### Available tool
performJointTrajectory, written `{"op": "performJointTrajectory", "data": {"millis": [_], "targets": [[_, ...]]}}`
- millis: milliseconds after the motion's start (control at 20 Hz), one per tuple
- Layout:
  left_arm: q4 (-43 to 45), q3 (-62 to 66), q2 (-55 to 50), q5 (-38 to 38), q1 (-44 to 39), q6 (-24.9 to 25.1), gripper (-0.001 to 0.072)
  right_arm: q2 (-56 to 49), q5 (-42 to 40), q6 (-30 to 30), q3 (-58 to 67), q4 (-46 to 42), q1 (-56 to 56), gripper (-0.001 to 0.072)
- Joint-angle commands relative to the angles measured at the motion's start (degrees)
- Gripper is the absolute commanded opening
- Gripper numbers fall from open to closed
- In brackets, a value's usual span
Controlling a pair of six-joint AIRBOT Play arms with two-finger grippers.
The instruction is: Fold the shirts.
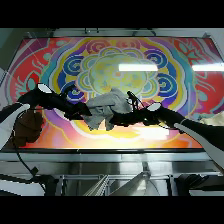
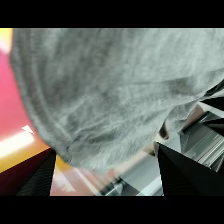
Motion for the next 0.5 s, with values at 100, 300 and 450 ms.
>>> {"op": "performJointTrajectory", "data": {"millis": [100, 300, 450], "targets": [[1.4, 0.0, -1.8, 7.4, -5.2, 1.0, 0.0282, -4.7, 0.8, 1.6, 4.1, 1.0, 1.3, 0.0162], [0.9, 7.0, -2.9, 0.5, -7.3, 1.8, 0.0014, -2.9, 9.9, -3.7, 5.3, 1.0, -0.3, 0.0015], [0.9, 15.1, 2.6, -8.0, -5.3, 1.4, 0.0014, 5.3, 19.6, -5.2, 5.8, 0.8, -7.7, 0.0014]]}}
